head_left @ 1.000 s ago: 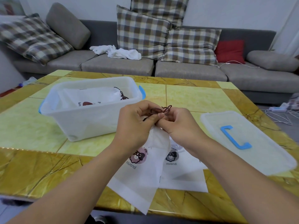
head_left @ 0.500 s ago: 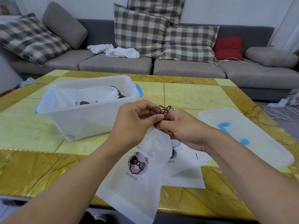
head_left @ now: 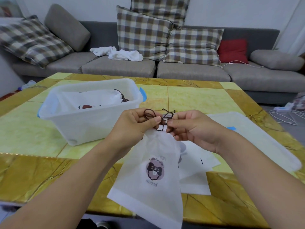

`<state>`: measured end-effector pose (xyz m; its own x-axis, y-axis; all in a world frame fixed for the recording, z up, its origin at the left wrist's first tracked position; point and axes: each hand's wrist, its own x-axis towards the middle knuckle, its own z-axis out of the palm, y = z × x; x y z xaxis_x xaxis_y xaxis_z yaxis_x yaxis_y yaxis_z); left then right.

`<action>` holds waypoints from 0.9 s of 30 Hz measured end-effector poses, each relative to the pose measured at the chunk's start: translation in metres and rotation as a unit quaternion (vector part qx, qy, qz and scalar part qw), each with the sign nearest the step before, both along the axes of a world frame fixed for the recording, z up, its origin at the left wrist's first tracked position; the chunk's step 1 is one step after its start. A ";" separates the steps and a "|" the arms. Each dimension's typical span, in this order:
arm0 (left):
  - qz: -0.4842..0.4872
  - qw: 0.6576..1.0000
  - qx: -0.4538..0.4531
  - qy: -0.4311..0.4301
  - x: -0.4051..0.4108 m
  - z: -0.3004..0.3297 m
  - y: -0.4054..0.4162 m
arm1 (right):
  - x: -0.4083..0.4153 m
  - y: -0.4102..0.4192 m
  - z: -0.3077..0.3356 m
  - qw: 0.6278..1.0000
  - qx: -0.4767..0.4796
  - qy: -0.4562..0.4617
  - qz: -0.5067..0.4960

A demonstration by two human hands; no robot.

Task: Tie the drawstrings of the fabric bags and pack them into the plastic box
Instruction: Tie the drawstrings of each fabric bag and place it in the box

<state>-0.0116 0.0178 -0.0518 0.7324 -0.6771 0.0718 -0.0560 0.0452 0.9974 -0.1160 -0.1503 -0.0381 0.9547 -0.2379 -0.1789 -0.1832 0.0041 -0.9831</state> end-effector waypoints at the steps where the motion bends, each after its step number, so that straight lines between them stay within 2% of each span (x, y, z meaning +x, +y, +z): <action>1: -0.006 1.000 0.014 0.008 0.001 -0.001 0.001 | -0.001 0.000 0.000 1.000 -0.029 0.000 -0.005; 7: -0.035 0.997 0.060 0.030 0.003 -0.004 0.004 | -0.002 0.003 -0.002 0.985 -0.169 -0.002 -0.019; 10: -0.037 0.997 0.052 0.038 0.004 -0.006 0.005 | -0.003 0.005 0.000 0.975 -0.214 -0.058 0.002; 13: -0.030 0.997 0.046 0.055 0.005 -0.006 0.005 | -0.002 0.005 0.002 0.977 -0.186 -0.106 -0.014; 17: -0.017 0.997 0.034 0.072 0.005 -0.008 0.003 | 0.000 0.003 -0.001 0.966 -0.225 -0.112 -0.052; 19: -0.001 0.996 0.027 0.083 0.005 -0.009 0.002 | 0.000 0.002 0.000 0.971 -0.197 -0.117 -0.070; 24: -0.003 0.995 0.009 0.097 0.002 -0.007 -0.002 | 0.001 0.011 0.000 0.977 -0.174 -0.122 -0.024; 27: -0.003 0.995 0.008 0.097 0.002 -0.006 -0.002 | 0.001 0.010 0.002 0.990 -0.102 -0.092 -0.029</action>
